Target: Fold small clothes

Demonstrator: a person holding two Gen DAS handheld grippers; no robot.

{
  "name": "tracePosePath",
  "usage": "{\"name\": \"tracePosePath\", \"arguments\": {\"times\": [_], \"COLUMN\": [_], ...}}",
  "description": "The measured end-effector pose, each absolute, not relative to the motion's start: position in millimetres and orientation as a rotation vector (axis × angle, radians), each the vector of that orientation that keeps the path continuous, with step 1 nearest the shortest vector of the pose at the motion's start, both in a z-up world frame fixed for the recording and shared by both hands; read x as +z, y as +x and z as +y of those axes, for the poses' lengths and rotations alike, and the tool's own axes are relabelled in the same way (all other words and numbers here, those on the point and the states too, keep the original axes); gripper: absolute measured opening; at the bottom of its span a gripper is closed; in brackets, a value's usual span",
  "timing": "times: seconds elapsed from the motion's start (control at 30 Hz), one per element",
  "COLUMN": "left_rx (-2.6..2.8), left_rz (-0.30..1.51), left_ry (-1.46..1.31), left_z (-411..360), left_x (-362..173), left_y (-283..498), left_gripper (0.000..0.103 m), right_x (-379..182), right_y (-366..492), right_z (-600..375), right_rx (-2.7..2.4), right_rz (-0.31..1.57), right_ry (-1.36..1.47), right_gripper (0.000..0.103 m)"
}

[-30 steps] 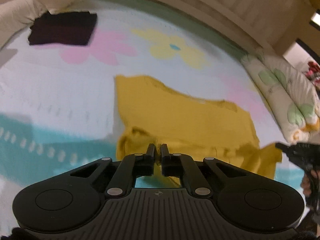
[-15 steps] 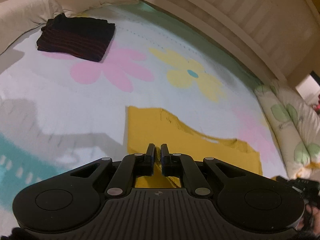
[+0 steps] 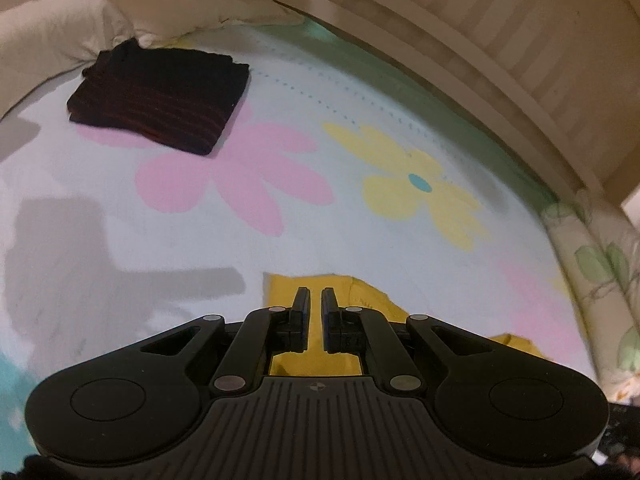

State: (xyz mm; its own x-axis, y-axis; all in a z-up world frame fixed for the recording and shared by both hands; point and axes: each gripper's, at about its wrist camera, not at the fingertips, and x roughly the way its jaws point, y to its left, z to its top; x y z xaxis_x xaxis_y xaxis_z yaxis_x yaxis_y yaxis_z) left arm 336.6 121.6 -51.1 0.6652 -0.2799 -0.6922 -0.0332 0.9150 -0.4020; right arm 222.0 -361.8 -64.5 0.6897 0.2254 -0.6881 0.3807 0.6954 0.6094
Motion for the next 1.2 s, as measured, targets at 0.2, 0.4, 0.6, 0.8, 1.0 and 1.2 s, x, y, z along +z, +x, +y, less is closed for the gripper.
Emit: {"name": "tracePosePath", "arguments": {"times": [0.2, 0.4, 0.6, 0.8, 1.0, 1.2], "left_rx": [-0.206, -0.252, -0.395, -0.496, -0.397, -0.284], "left_rz": [0.847, 0.919, 1.032, 1.074, 1.003, 0.897], "left_ry": [-0.268, -0.138, 0.003, 0.046, -0.022, -0.273], "left_z": [108.9, 103.5, 92.3, 74.6, 66.1, 81.7], "left_x": [-45.7, -44.9, -53.5, -66.8, -77.8, -60.3], "left_y": [326.2, 309.1, 295.8, 295.5, 320.8, 338.8], "left_gripper": [0.009, 0.009, 0.009, 0.009, 0.013, 0.023], "right_x": [-53.8, -42.2, -36.4, -39.3, -54.2, -45.4], "right_y": [214.8, 205.0, 201.4, 206.7, 228.3, 239.3], "right_z": [-373.1, -379.3, -369.6, -349.3, -323.8, -325.3], "right_rx": [-0.115, -0.042, 0.062, 0.166, 0.176, 0.074], "right_rz": [0.799, 0.832, 0.974, 1.095, 1.105, 0.853], "right_ry": [0.824, 0.807, 0.713, 0.620, 0.572, 0.604], "right_gripper": [0.019, 0.019, 0.020, 0.020, 0.027, 0.030]}}
